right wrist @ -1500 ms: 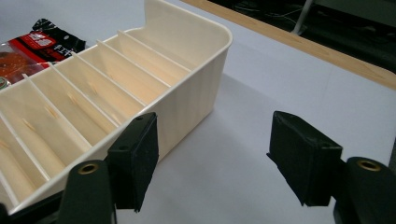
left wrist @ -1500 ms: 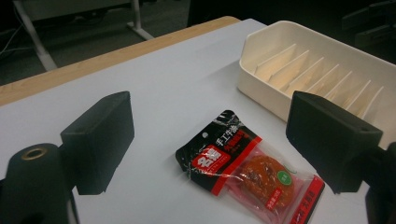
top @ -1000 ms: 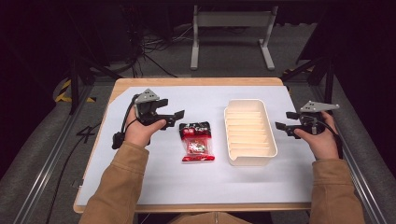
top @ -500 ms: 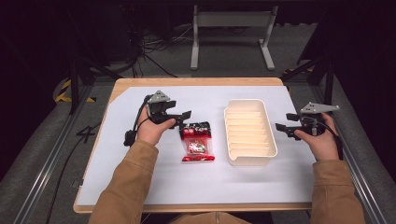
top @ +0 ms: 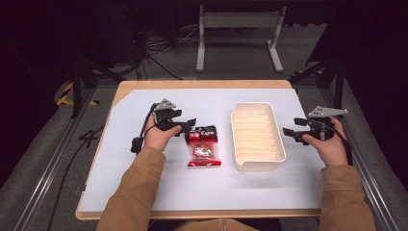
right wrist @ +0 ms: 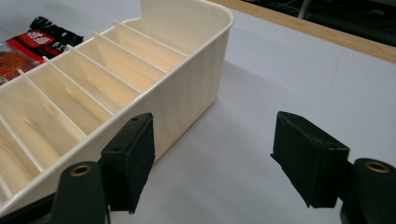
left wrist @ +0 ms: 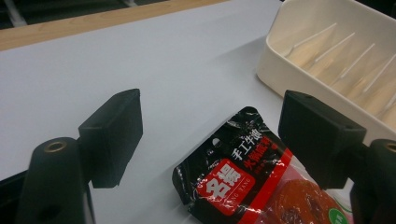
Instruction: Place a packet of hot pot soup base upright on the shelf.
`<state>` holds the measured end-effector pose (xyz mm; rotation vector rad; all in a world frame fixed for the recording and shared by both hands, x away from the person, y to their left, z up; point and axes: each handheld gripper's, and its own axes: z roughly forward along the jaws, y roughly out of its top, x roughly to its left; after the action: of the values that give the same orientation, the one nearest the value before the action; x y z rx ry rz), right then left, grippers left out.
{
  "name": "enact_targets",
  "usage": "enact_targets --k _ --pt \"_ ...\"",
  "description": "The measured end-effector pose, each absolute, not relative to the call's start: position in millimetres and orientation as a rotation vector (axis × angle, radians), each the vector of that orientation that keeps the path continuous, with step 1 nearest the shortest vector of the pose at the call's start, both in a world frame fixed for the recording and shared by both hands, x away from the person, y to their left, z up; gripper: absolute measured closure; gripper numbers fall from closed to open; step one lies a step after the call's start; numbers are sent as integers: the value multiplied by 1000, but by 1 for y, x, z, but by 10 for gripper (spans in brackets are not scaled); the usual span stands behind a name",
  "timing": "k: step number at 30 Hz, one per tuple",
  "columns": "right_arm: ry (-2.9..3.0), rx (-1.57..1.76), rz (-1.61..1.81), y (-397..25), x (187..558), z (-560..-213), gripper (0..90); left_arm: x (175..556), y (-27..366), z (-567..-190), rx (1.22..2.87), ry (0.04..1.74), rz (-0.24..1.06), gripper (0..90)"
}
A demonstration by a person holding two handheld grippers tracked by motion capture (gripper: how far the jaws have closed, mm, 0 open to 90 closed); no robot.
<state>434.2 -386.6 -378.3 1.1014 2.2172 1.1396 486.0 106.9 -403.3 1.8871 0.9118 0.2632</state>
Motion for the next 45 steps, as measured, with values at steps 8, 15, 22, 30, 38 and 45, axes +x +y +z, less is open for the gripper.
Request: enact_targets --k 8,15,22,30,38,45 --pt "2230 1106 1125 -384 436 -381 295 490 102 -415 1928 931 233 230" --pt "2233 1114 1124 -385 436 -383 294 494 98 -428 1974 933 202 239" --pt "2233 1129 1116 -385 437 -385 292 497 94 -438 1993 948 163 254" --pt "2233 1138 1111 -386 437 -385 292 499 89 -446 2023 956 140 256" --pt "2239 1132 1109 -385 437 -386 289 499 87 -450 2038 960 112 249" --pt "2243 1108 1124 -383 437 -386 280 498 86 -453 2045 956 92 294"
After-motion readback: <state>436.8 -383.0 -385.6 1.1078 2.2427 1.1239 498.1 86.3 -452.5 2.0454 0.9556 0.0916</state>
